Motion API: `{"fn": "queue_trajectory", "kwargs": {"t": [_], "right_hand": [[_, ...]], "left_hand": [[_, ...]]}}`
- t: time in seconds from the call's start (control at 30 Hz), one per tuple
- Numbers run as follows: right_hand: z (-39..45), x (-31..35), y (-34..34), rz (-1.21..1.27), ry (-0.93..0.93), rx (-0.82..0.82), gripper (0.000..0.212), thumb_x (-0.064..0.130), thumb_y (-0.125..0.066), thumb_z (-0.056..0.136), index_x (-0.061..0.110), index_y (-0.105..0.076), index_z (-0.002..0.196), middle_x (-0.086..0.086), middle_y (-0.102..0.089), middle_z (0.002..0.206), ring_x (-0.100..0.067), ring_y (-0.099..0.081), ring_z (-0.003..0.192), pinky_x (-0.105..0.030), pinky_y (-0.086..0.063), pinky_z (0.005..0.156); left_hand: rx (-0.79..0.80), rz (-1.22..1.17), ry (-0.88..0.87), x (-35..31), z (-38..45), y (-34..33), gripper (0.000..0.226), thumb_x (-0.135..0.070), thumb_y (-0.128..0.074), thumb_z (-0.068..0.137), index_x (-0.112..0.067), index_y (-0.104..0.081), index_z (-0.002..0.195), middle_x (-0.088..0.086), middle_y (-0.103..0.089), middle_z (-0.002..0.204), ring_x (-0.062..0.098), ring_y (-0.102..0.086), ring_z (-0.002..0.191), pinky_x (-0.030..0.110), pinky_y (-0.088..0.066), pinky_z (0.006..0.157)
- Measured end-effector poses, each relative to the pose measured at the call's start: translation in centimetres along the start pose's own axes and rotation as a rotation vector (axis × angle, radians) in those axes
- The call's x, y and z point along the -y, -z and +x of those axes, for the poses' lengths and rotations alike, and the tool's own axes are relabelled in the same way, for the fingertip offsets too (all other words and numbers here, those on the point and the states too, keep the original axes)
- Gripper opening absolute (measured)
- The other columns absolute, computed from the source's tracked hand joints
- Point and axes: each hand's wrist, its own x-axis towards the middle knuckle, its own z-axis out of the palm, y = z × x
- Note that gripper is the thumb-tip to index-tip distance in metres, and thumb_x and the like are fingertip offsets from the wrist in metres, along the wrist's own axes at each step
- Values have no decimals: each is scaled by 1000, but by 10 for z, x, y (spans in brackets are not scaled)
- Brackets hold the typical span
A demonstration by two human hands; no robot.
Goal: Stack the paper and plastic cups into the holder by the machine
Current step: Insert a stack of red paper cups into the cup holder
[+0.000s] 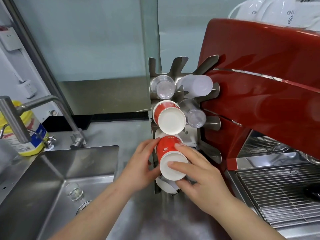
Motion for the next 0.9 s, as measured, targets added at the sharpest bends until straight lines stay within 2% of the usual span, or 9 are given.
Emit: {"fn": "queue_trajectory", "kwargs": {"t": [0.2,0.33,0.5,0.63,0.77,0.9], "right_hand": [[0,2,3,-27,5,6,32,5,-81,70,16,-75,99,-1,-50,136,-13,-49,125,-26,-40,102],[-1,8,6,-31,-3,59,30,14,-79,73,16,-74,103,-6,-51,137,-16,-48,127,-28,-39,103],[-4,15,9,-36,-21,93,28,20,-75,78,17,-73,106,-6,-49,139,-16,-47,129,-31,-40,103],[-3,22,12,-81,-47,124,30,28,-68,79,21,-70,107,-2,-47,140,-19,-46,128,-36,-41,102],[-7,28,13,-115,-87,149,31,28,-67,79,27,-67,110,5,-42,142,-17,-44,129,-35,-41,102],[-10,32,15,-151,-117,158,33,24,-71,78,28,-67,111,0,-44,141,-19,-45,127,-41,-43,100]], "left_hand": [[5,10,13,1,-1,-1,81,-24,-79,80,-26,-39,150,-11,-42,140,-2,-44,127,12,-43,92],[9,-35,46,0,-2,0,81,-22,-79,80,-28,-39,149,-13,-42,137,-5,-46,123,8,-44,84],[33,-39,76,-2,-2,2,79,-22,-78,81,-30,-38,149,-17,-40,135,-15,-41,120,5,-43,84],[54,-35,106,0,-3,4,77,-19,-76,82,-28,-39,149,-12,-42,139,-6,-45,123,4,-42,83],[71,-41,129,-2,-7,7,74,-19,-72,85,-27,-39,150,-11,-41,140,1,-46,127,9,-44,86],[63,-57,141,-9,-14,9,68,-19,-71,88,-25,-41,149,-9,-43,137,5,-47,126,24,-52,91]]}}
